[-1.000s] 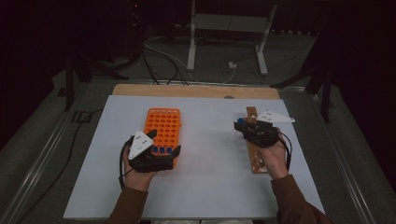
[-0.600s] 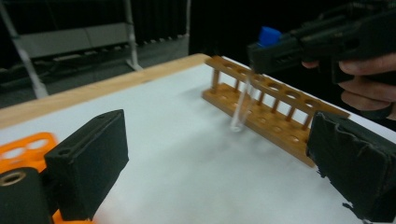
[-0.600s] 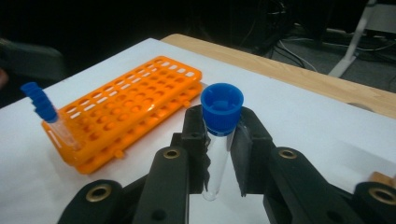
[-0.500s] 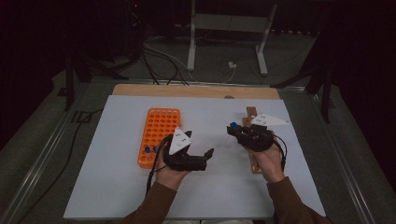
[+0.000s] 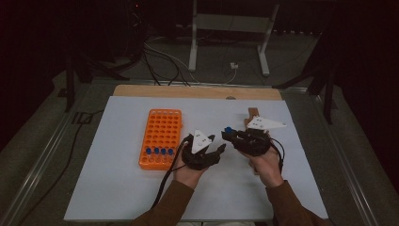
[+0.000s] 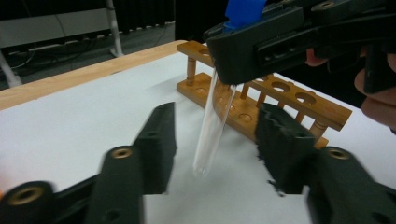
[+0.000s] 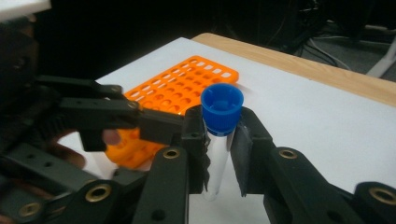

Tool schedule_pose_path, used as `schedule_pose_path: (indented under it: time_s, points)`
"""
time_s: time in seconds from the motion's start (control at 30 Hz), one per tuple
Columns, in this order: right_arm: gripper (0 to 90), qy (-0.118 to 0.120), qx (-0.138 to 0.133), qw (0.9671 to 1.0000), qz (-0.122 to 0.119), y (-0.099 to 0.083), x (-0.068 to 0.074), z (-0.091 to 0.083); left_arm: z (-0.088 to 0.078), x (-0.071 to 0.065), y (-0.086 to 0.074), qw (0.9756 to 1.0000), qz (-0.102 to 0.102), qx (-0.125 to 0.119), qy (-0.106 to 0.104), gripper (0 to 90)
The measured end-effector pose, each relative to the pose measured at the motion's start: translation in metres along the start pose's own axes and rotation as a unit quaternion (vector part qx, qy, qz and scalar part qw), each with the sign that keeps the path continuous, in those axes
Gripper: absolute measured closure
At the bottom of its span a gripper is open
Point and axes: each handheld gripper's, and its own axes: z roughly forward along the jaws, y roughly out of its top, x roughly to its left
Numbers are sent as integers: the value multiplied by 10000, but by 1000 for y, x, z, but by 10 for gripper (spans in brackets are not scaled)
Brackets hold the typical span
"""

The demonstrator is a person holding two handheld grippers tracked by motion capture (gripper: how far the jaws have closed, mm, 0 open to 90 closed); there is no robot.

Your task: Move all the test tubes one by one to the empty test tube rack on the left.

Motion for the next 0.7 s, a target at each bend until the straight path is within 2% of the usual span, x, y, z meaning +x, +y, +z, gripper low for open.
schedule_pose_path:
  time_s: [0.23, 0.47, 0.6, 0.7]
  points:
    - [767, 89, 25, 10000, 25, -1, 1, 2, 5, -2, -1, 10000, 48, -17, -29, 695]
    - [768, 134, 56, 9999, 15, -1, 3, 4, 6, 0, -1, 10000, 64, -33, -4, 746]
    - [767, 129, 86, 9999, 2, -1, 3, 4, 7, 0, -2, 9999, 147, -3, -76, 778]
    - [748, 186, 132, 9997, 54, -1, 2, 4, 8, 0, -2, 9999, 85, -3, -116, 783]
